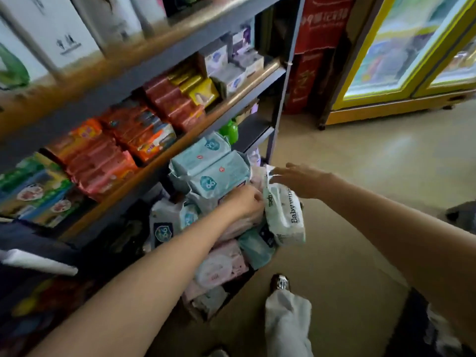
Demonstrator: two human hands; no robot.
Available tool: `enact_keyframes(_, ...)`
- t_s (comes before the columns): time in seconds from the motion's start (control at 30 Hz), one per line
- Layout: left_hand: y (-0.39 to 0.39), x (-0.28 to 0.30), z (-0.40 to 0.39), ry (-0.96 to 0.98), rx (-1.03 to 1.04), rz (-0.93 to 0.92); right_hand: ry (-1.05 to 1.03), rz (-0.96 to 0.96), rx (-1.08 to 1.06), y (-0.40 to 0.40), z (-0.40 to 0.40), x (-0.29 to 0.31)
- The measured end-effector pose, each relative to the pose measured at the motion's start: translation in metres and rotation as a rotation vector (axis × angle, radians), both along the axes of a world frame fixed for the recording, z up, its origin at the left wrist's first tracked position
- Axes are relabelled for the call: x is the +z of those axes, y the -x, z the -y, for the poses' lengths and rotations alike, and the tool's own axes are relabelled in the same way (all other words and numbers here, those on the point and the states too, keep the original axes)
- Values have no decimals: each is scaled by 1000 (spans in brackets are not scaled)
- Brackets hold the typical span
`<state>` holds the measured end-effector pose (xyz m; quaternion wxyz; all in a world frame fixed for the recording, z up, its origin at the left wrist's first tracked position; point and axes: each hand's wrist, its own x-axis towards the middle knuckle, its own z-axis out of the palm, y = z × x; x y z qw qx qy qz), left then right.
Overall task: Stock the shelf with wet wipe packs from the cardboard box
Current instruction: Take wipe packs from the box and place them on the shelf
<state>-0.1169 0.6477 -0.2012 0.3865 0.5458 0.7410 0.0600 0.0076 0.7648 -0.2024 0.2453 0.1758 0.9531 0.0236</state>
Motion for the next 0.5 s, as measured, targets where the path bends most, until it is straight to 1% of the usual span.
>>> enact_keyframes(0.03,3,-2,-12,78,-29,8,83,57,43,12,-15,-16)
enact_keyframes(0.07,6,-3,-24,160,-49,18,109,108,119,20,-27,-32)
enact_keyframes(0.1,9,-6,-36,231,-53,29,94,128,202,25,-35,-44)
enact_keyframes(0.13,12,-11,-47,296,-54,45,77,102,313,29,-44,-60)
enact_keyframes(0.2,11,-22,-63,411,-17,88,110,62,395,35,-50,-69)
enact_keyframes(0.3,1,-32,-82,496,-1,95,269,71,238,45,-61,-63)
enact_keyframes(0.4,-11,-45,-97,527,-53,95,260,42,212,41,-69,-62)
enact_keyframes(0.5,-19,-50,-108,508,-129,9,305,13,165,28,-72,-49)
